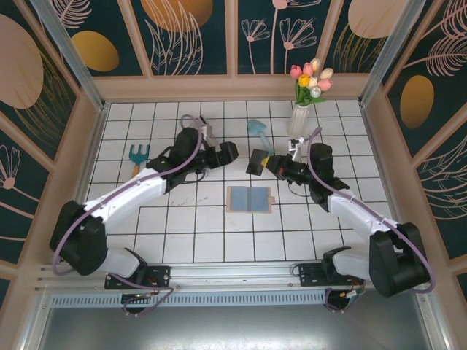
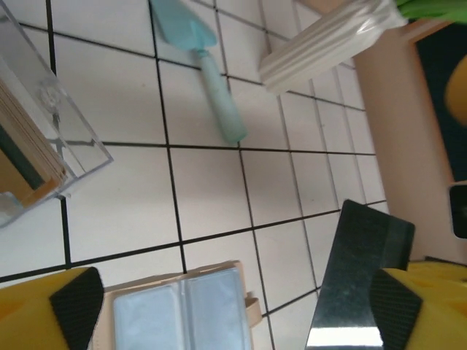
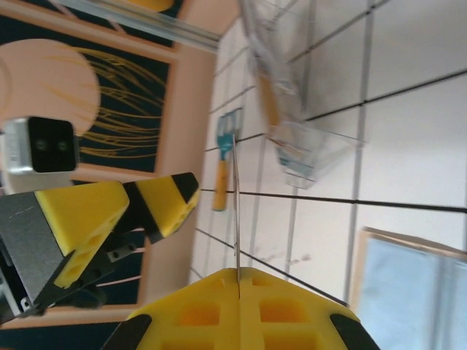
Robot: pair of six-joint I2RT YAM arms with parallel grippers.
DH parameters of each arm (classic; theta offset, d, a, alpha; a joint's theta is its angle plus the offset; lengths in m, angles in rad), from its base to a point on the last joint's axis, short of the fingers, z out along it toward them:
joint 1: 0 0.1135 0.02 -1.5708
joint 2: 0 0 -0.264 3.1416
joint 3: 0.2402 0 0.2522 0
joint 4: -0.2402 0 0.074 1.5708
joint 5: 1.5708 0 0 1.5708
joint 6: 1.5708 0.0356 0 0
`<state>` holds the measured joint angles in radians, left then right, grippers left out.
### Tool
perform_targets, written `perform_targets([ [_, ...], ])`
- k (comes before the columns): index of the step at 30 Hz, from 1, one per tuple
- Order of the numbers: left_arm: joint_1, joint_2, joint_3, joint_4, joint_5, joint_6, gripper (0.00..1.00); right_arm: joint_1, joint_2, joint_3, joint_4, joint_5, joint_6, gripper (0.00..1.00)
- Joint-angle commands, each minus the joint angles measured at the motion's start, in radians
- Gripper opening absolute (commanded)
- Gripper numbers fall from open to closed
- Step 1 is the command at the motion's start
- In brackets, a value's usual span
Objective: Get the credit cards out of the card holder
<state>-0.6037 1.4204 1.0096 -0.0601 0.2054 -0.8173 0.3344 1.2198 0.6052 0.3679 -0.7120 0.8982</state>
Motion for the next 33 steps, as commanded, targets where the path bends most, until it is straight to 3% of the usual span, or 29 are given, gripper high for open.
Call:
perform_targets([
  [1,0.037,-0.063,-0.083,0.107,0.162,-0.041,0.99,-0.003,0.046,-0.009,0.261,-0.109,0.108,0.00],
  [5,0.039,-0.084,-0.140,0.268,0.318,-0.138,0.97,-0.002,0.122,0.040,0.410,-0.149,0.195,0.00],
  [9,0.040,-0.085,-0.206,0.501,0.441,-0.267,0.90,0.007,0.186,0.085,0.532,-0.184,0.273,0.00],
  [14,0.040,-0.098,-0.207,0.507,0.420,-0.260,0.73,0.021,0.240,0.133,0.581,-0.245,0.321,0.00],
  [19,0.039,-0.078,-0.234,0.632,0.412,-0.359,0.57,0.041,0.259,0.134,0.606,-0.262,0.343,0.00],
  [33,0.039,-0.061,-0.266,0.697,0.416,-0.410,0.26,0.054,0.286,0.122,0.674,-0.267,0.397,0.00],
])
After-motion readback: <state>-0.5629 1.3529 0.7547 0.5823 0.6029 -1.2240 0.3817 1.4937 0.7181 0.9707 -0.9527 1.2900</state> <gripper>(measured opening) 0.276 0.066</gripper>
